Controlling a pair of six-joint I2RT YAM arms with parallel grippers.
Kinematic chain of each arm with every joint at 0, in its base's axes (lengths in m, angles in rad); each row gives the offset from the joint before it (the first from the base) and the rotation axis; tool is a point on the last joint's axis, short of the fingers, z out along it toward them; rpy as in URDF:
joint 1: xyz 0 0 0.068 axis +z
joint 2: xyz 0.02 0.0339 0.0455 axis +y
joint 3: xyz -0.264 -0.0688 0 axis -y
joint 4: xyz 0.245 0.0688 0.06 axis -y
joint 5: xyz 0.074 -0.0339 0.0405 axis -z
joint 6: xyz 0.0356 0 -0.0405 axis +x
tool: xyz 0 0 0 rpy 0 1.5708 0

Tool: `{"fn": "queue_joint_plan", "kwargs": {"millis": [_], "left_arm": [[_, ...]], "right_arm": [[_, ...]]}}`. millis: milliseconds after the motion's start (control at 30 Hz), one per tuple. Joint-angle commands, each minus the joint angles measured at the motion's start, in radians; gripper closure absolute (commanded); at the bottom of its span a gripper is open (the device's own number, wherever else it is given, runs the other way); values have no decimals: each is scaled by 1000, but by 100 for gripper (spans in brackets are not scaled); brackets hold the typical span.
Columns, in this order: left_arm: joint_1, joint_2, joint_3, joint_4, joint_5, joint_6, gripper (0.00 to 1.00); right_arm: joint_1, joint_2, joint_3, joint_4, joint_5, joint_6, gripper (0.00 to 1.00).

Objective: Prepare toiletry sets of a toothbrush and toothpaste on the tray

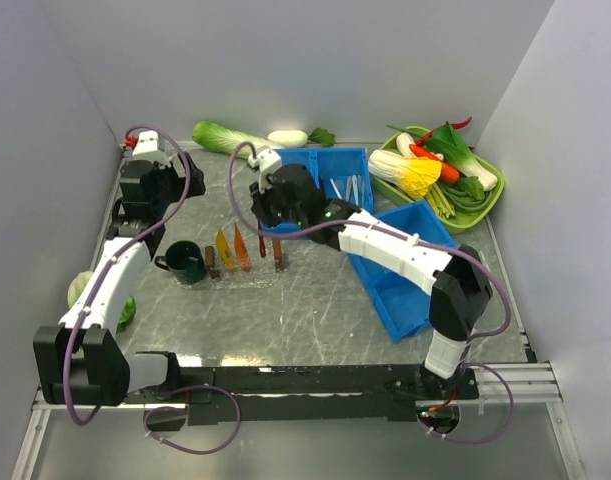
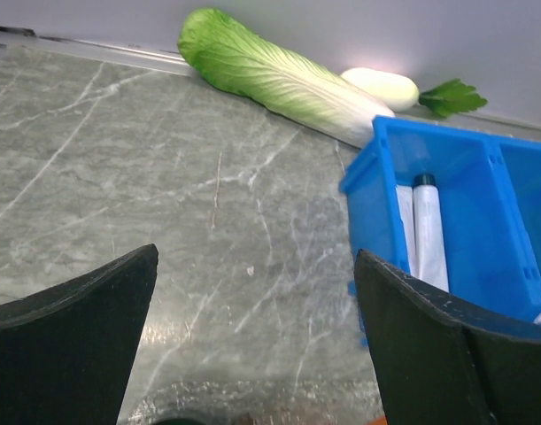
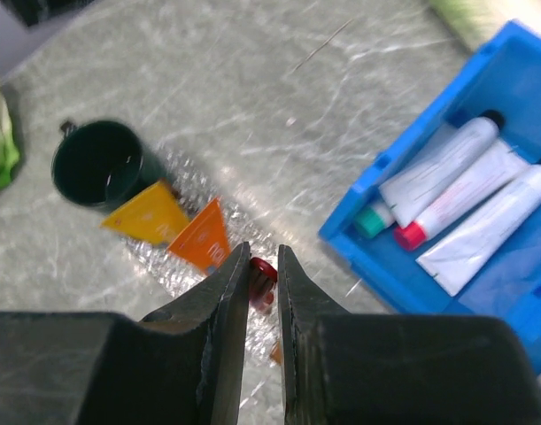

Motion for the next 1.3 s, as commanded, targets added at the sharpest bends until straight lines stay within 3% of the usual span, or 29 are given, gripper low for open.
{"fn": "queue_joint_plan", "kwargs": {"millis": [0, 167, 567, 1267], "left_arm": [[-3, -87, -40, -53, 75, 1, 4], [-3, -149, -99, -61, 118, -10, 3], [-15, -189, -133, -48, 95, 2, 4], [-21, -181, -135, -39, 103, -2, 3]], "right_arm": [[47, -54, -84, 146, 49, -57, 100], [105, -42, -157, 254, 131, -176, 100], [148, -40, -185, 340, 273, -192, 100], [134, -54, -217, 309, 215, -82, 100]]}}
